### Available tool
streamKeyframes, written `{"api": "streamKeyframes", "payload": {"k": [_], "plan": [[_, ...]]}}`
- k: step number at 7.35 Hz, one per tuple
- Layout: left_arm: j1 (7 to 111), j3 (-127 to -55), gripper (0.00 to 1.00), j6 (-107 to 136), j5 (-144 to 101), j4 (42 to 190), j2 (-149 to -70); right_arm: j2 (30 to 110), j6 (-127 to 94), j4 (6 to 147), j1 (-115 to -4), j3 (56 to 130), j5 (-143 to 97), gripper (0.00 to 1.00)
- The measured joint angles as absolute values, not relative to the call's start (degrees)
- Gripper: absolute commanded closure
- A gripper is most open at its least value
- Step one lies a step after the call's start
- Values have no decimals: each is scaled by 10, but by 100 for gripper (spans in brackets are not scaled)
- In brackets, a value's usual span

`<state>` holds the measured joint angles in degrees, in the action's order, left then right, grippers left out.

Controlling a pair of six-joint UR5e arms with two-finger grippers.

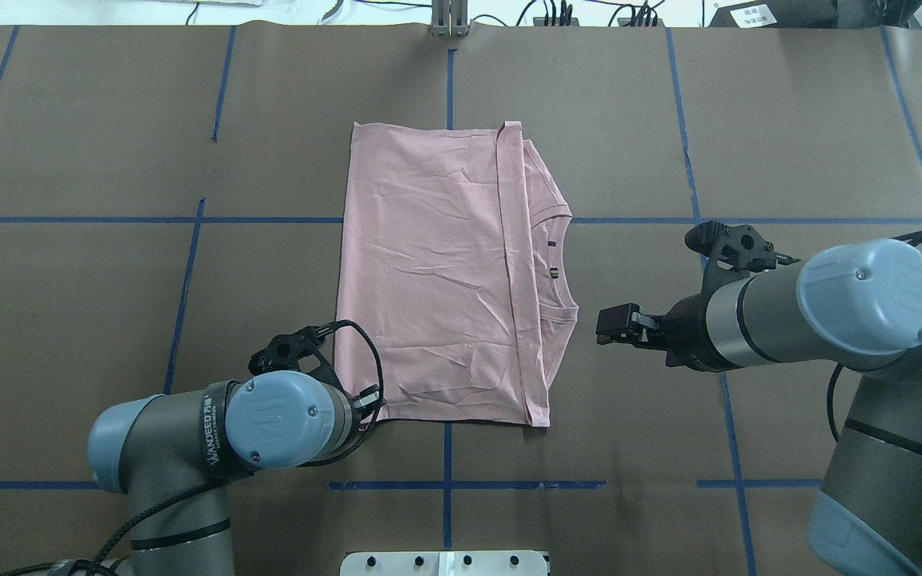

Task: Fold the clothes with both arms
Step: 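Move the right gripper to the other shirt corner nearest the robot, then close both grippers on the near corners of the shirt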

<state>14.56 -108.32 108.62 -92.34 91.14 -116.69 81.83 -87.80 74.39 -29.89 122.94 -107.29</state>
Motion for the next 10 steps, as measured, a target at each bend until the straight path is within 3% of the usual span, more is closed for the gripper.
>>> {"api": "streamKeyframes", "payload": {"k": [3,6,10], "plan": [[146,-1100,100,1071,-924,913,-1166,807,-943,751,-264,1207,-1064,0],[146,-1101,100,1070,-925,913,-1166,678,-1030,860,-220,1121,-1013,0],[145,-1101,100,1070,-925,915,-1166,630,-1070,879,-204,1046,-1003,0]]}}
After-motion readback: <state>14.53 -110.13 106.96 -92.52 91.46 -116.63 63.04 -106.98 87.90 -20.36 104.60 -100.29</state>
